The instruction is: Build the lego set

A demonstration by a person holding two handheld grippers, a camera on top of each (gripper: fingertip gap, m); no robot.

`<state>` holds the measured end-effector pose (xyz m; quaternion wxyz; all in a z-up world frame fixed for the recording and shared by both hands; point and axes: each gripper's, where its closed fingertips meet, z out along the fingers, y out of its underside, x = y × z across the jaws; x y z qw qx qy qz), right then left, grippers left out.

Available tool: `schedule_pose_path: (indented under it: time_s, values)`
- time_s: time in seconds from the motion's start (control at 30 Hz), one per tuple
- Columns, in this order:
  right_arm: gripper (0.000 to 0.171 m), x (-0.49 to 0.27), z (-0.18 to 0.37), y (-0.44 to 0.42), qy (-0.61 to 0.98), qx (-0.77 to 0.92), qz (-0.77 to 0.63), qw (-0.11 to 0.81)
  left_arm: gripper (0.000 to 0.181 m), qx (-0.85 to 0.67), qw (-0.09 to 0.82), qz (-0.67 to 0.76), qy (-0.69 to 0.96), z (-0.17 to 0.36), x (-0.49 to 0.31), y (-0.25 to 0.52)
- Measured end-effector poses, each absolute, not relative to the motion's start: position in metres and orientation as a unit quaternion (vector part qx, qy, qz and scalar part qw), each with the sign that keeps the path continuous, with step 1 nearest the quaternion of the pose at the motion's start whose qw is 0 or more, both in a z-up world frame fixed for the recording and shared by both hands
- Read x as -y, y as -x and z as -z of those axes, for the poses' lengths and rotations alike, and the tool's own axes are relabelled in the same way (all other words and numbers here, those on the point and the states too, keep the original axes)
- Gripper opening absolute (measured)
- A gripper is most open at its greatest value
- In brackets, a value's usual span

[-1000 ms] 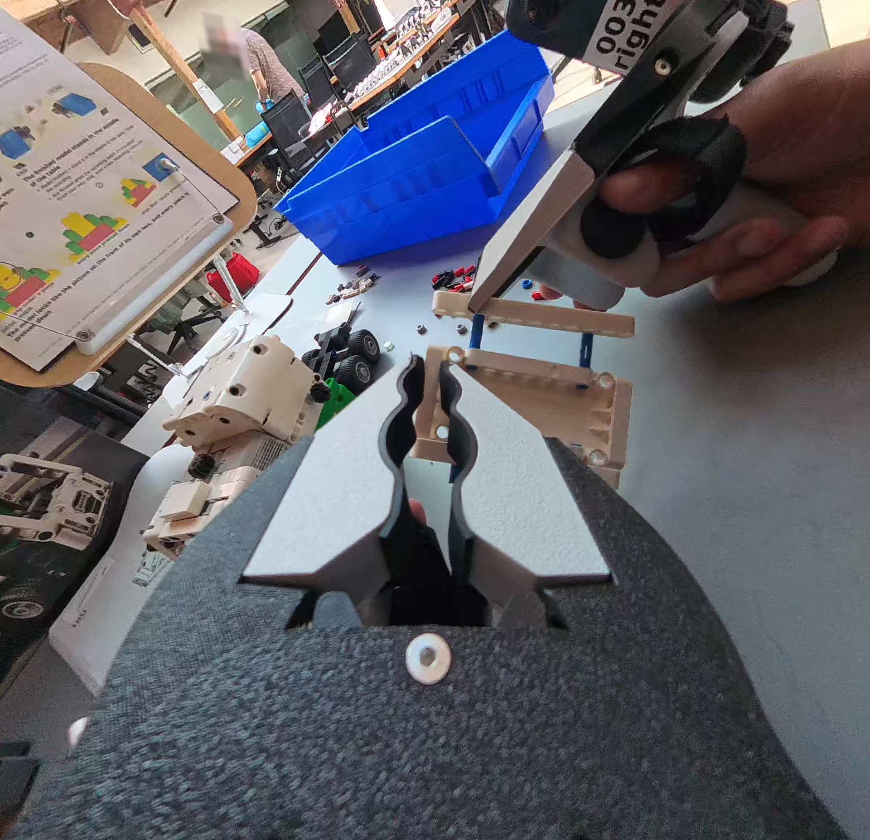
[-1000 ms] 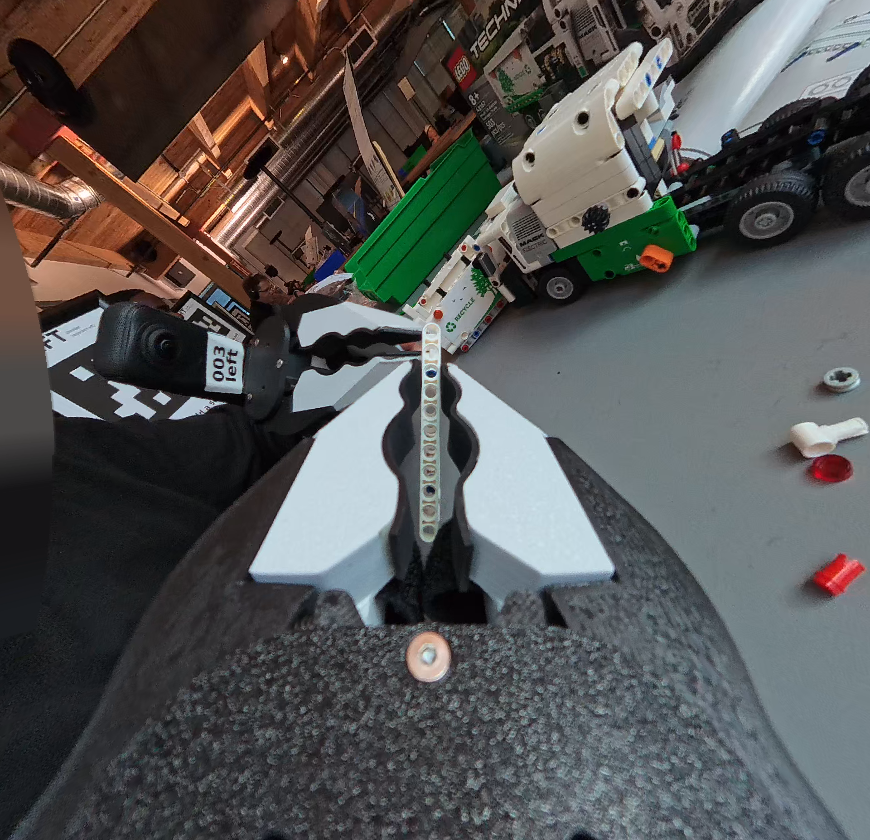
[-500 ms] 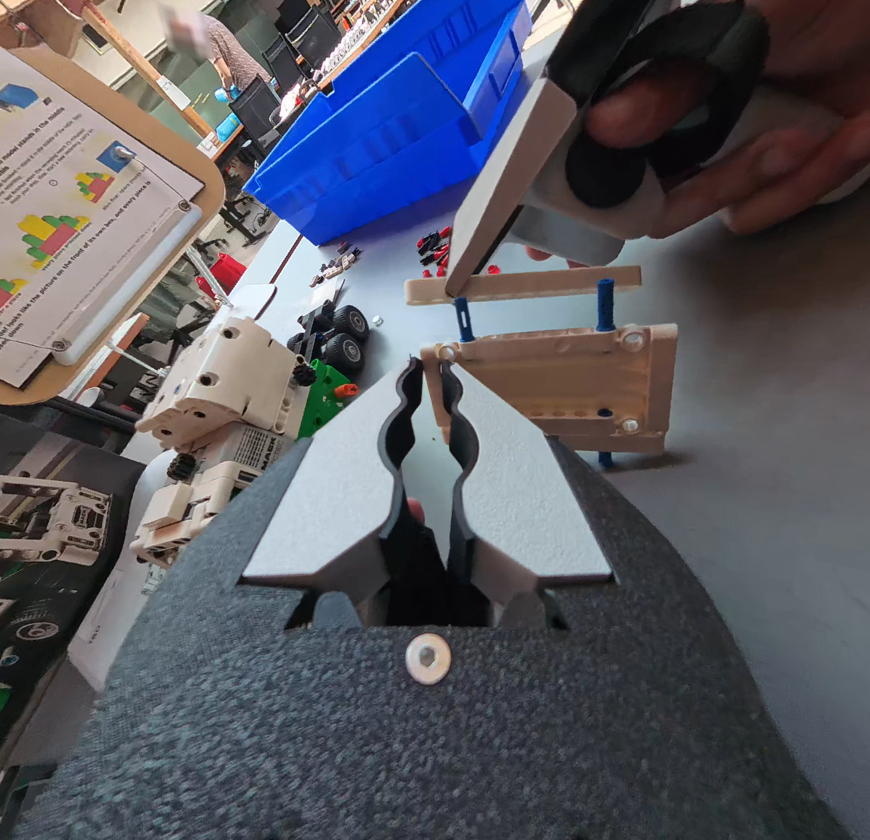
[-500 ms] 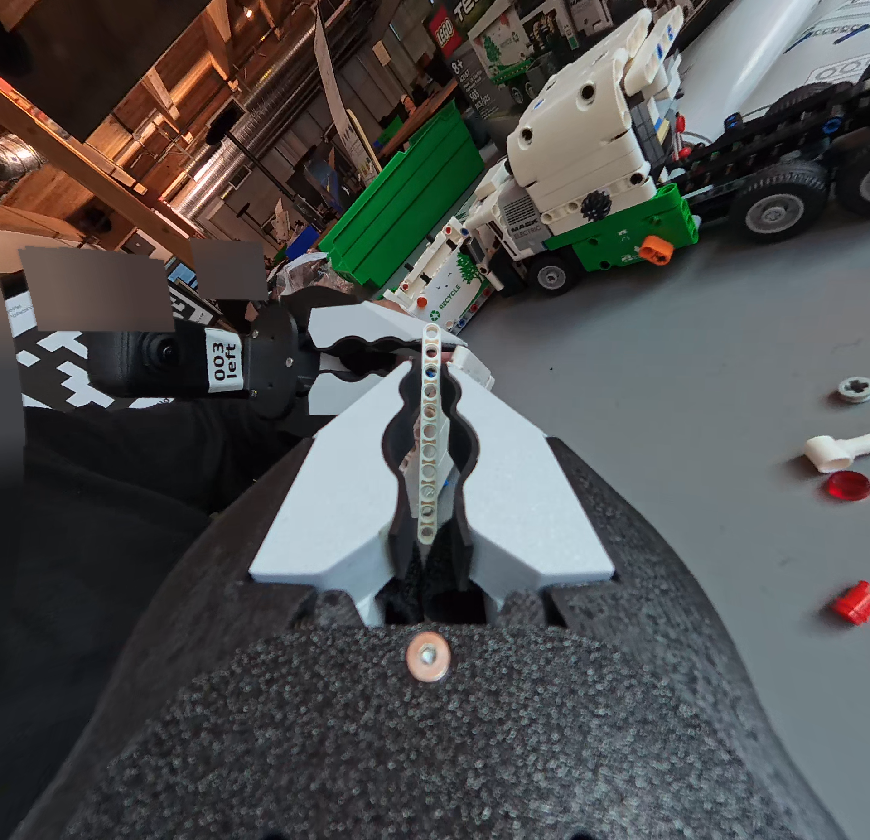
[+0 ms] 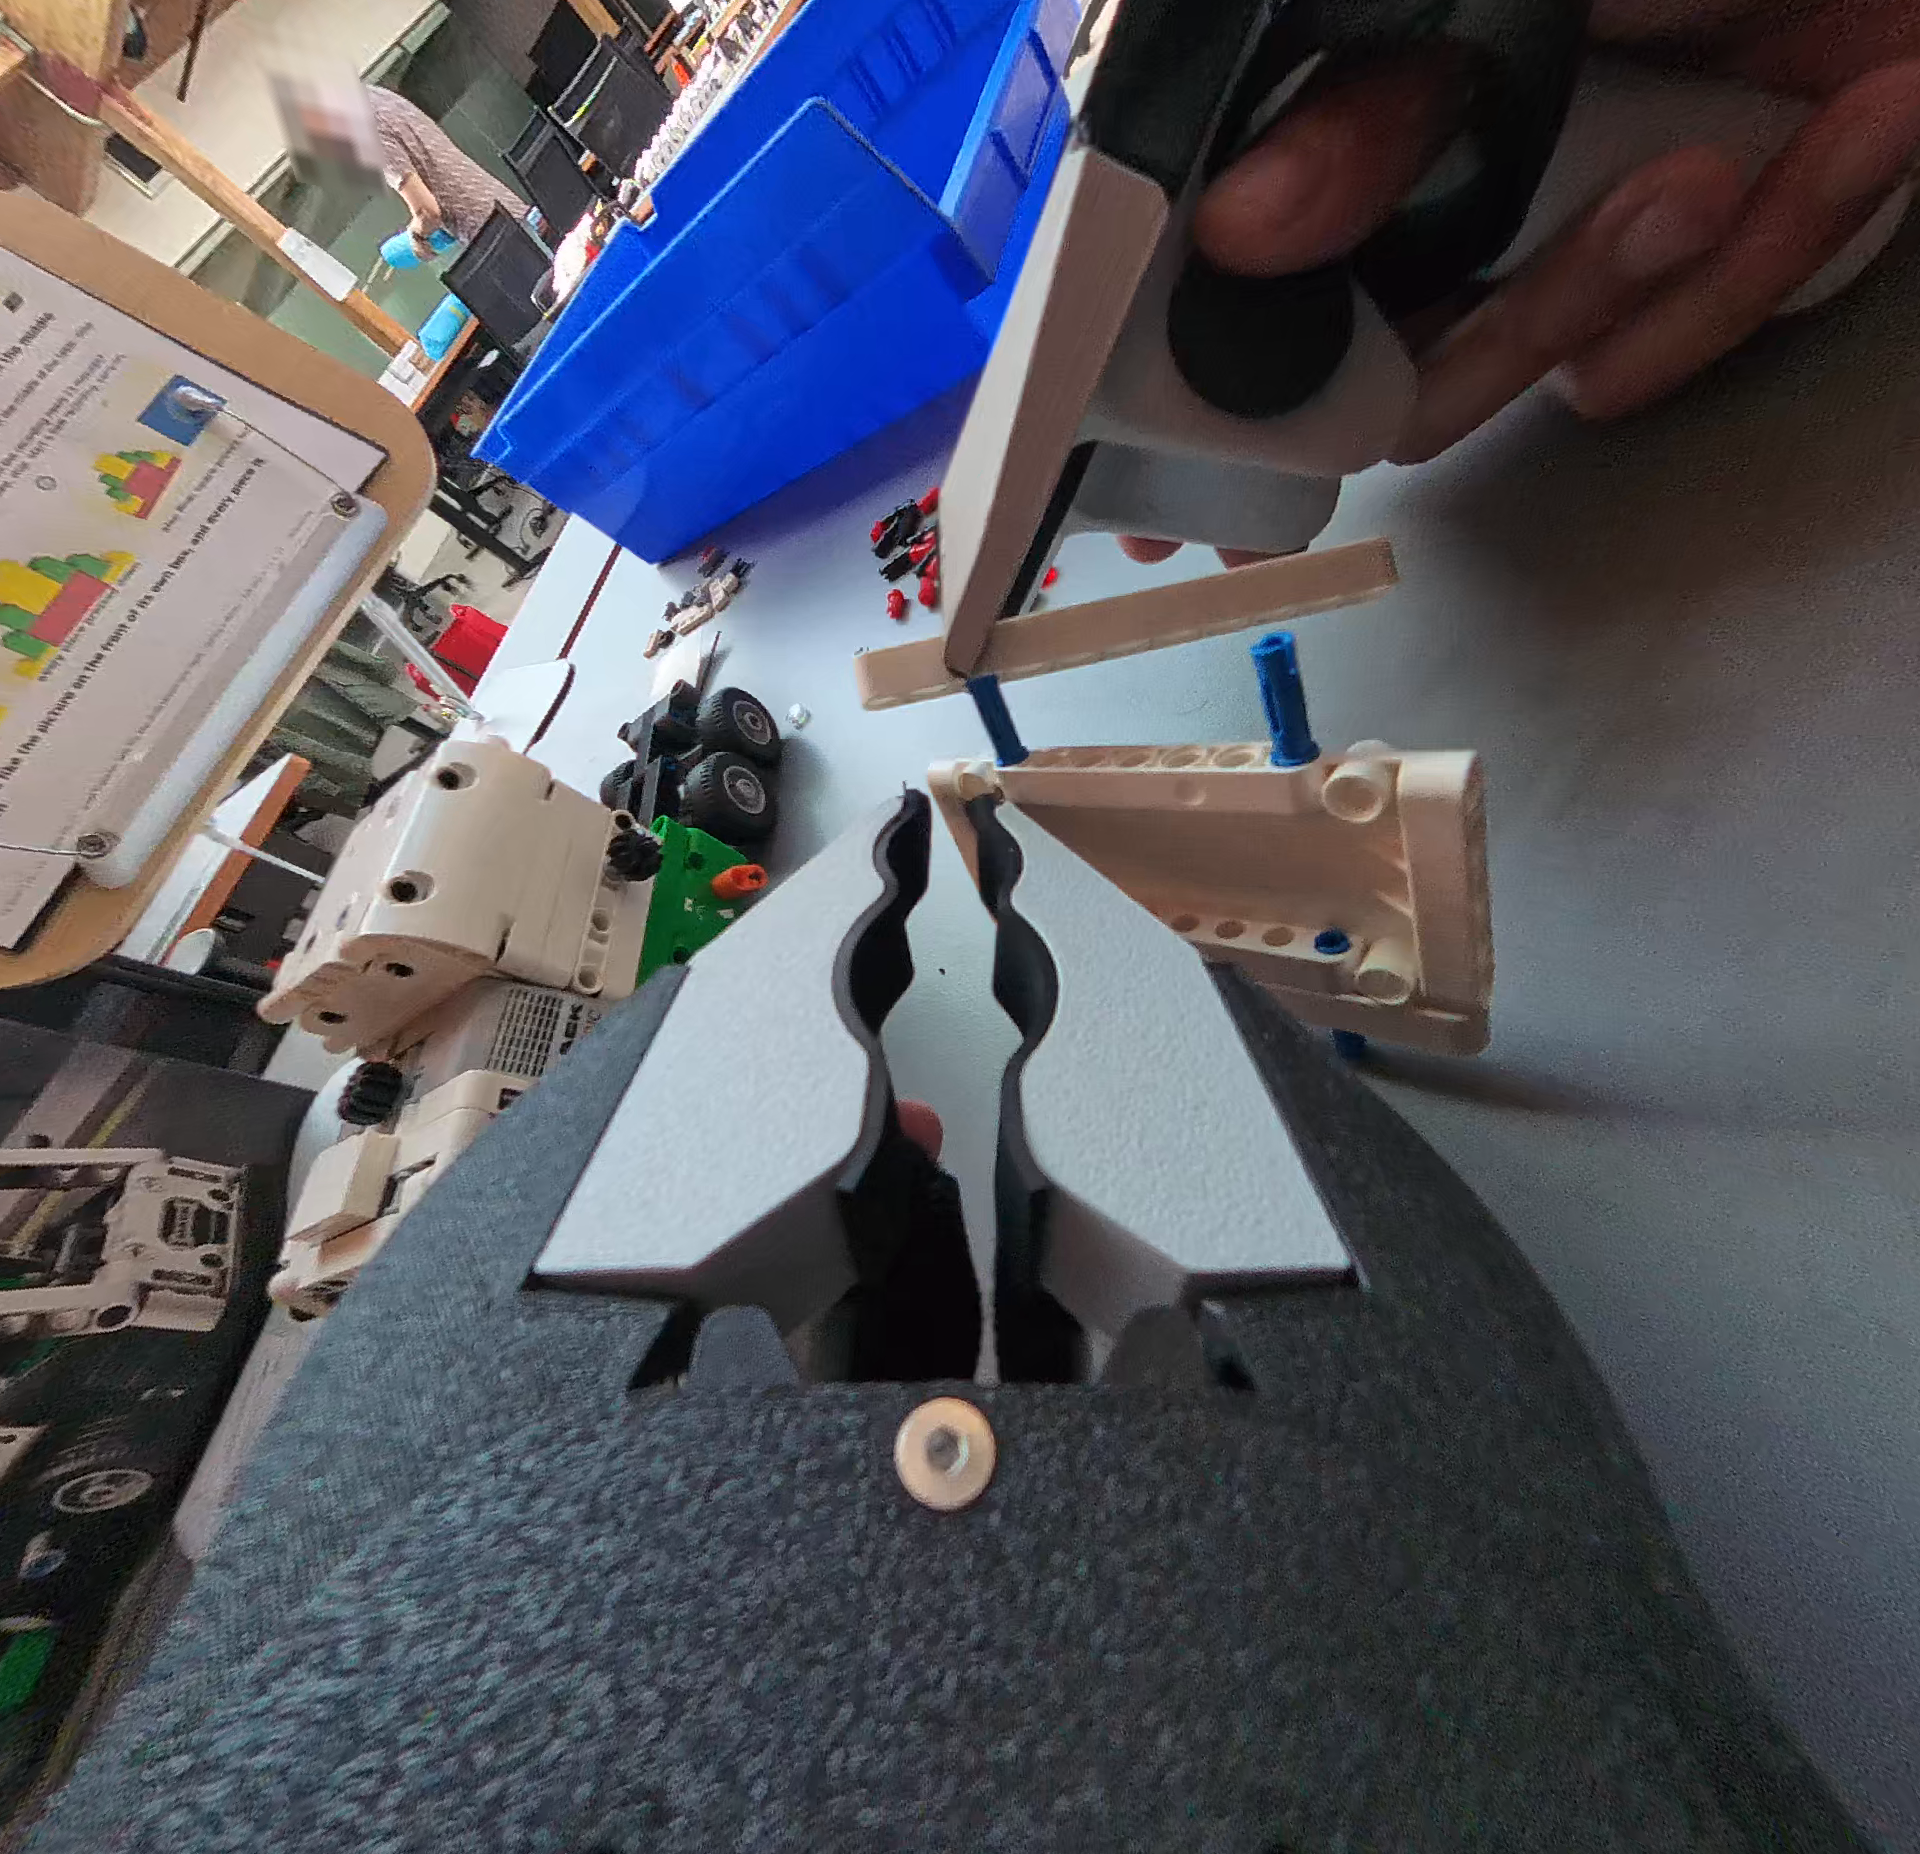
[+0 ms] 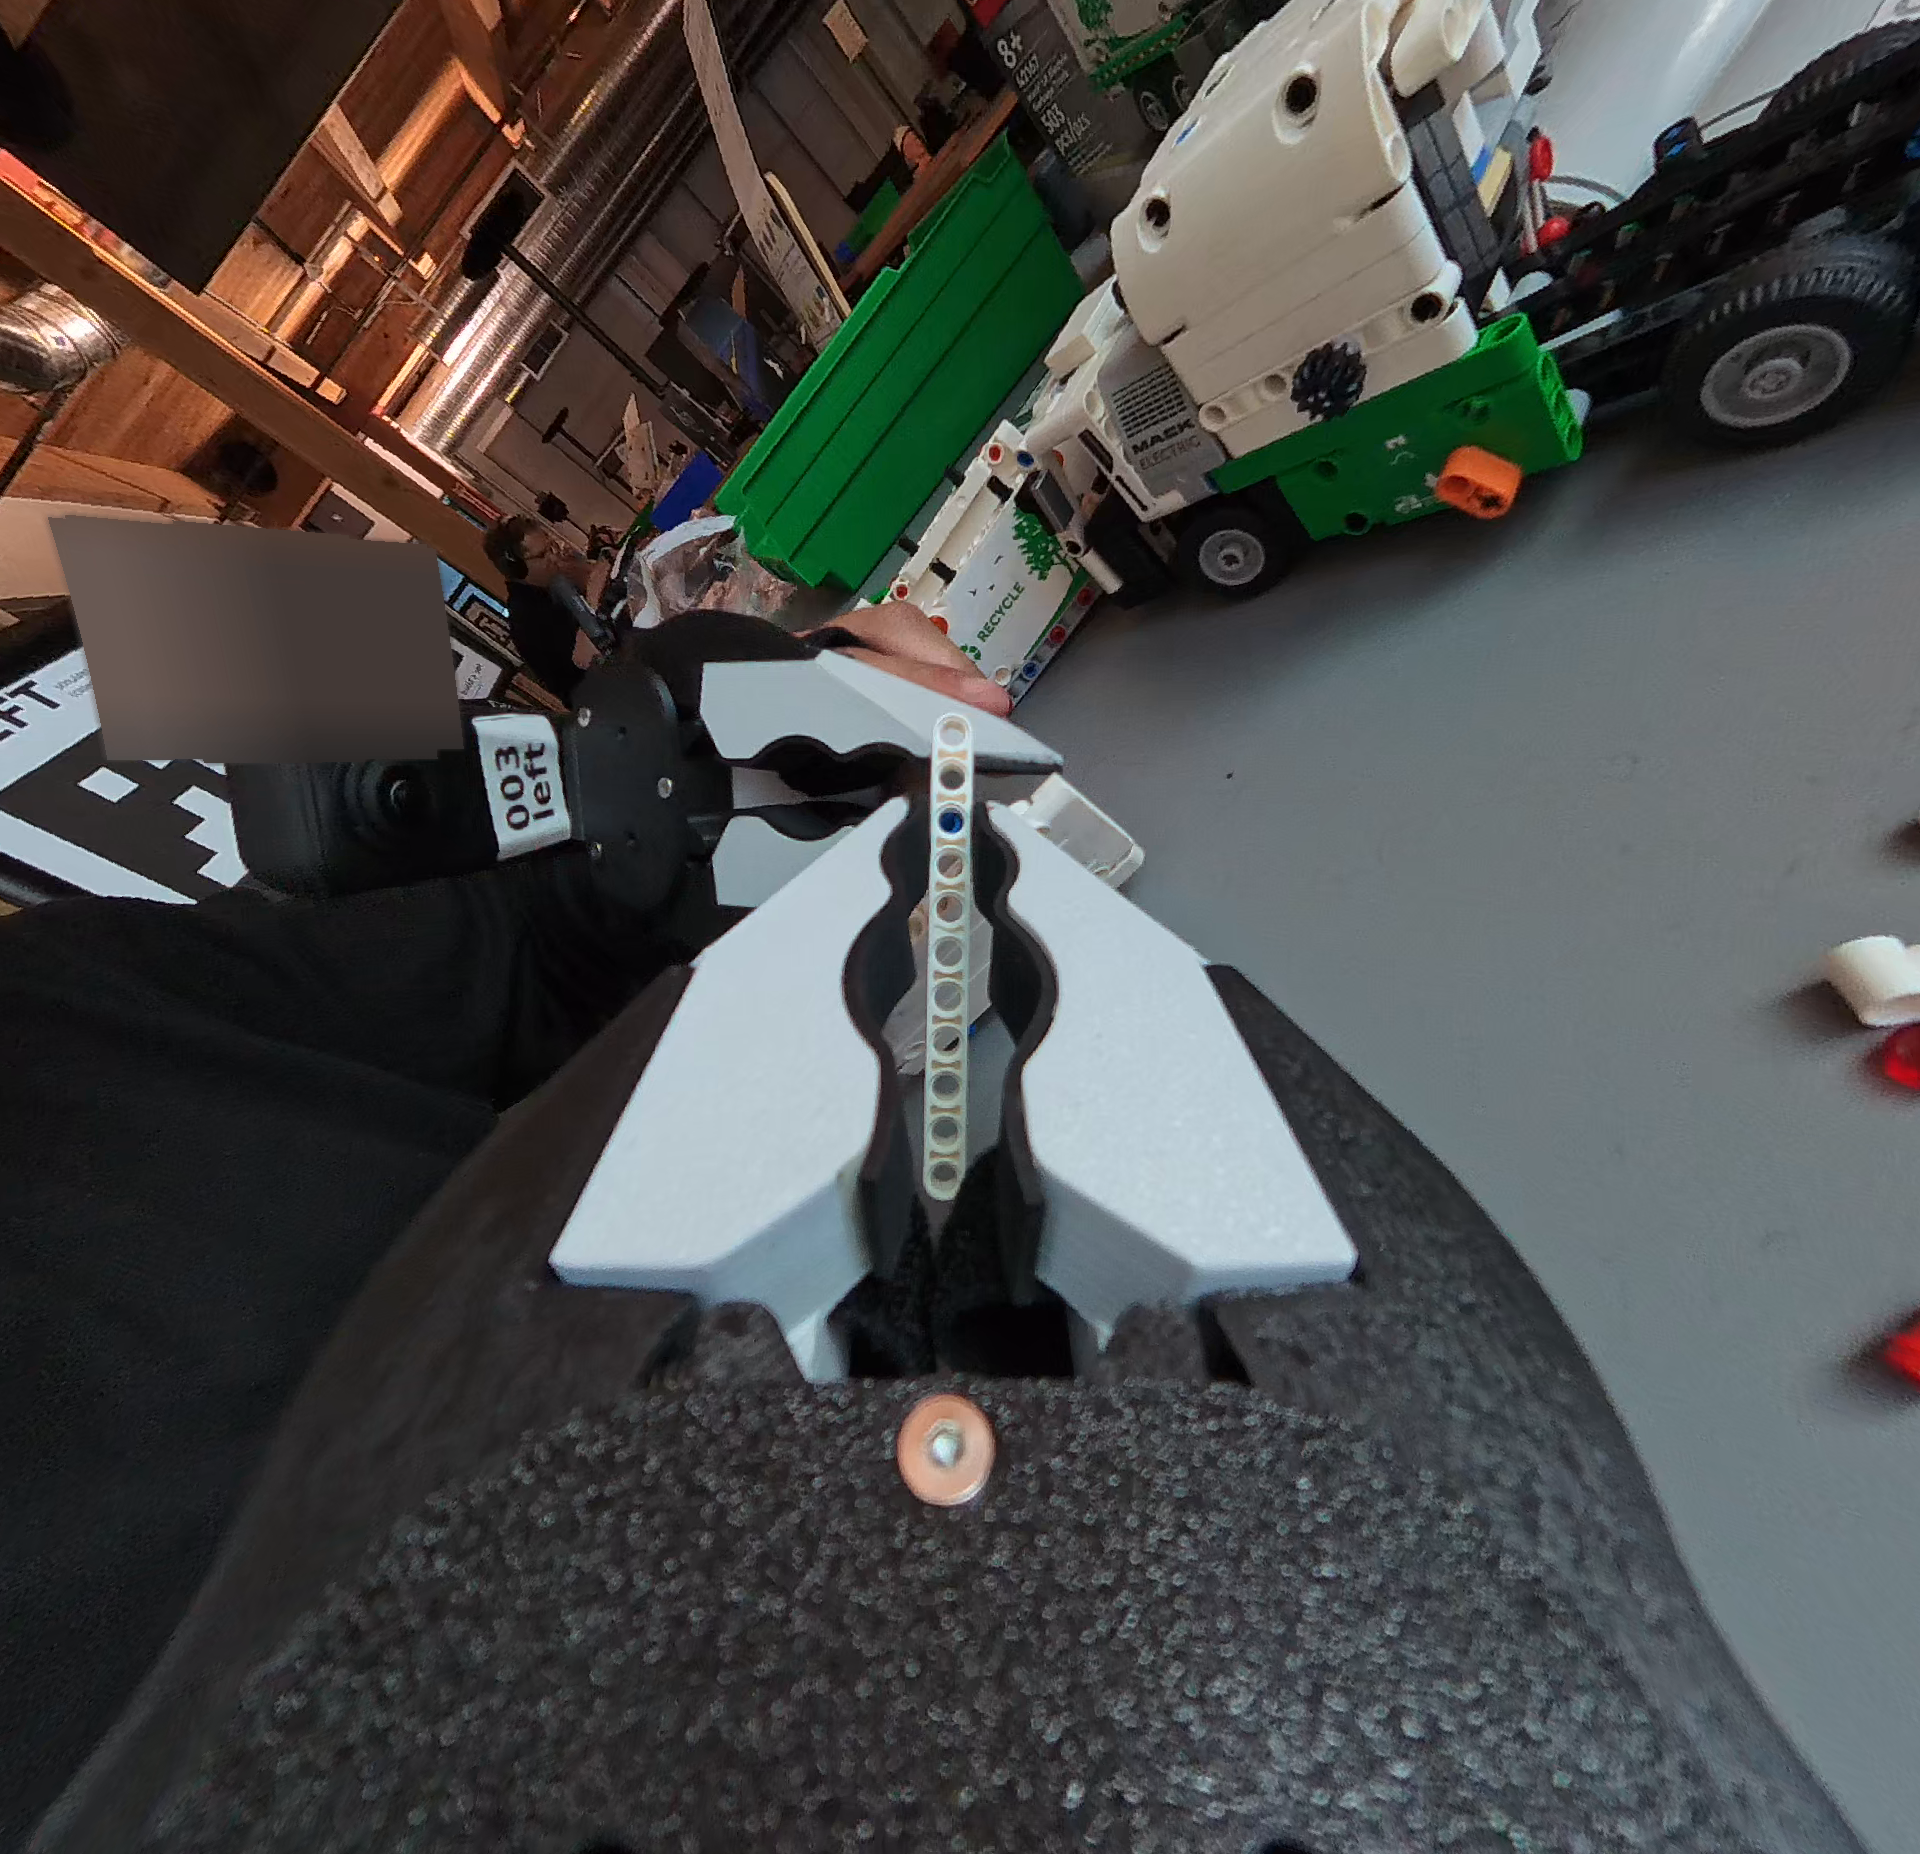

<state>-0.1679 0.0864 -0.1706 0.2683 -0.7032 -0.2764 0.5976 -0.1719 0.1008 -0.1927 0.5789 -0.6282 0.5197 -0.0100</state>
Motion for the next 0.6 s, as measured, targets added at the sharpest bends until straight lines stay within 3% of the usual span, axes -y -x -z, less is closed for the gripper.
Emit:
schedule_pose_path:
  time_s: [0.37, 0.6]
  values:
    - [0.006, -0.083, 0.172, 0.170, 0.701, 0.288, -0.598, 0.261, 0.028, -0.486, 0.511, 0.081, 0.704, 0.204, -0.097, 0.185]
    - [0.005, -0.085, 0.169, 0.166, 0.699, 0.277, -0.605, 0.263, 0.025, -0.500, 0.489, 0.069, 0.711, 0.206, -0.092, 0.188]
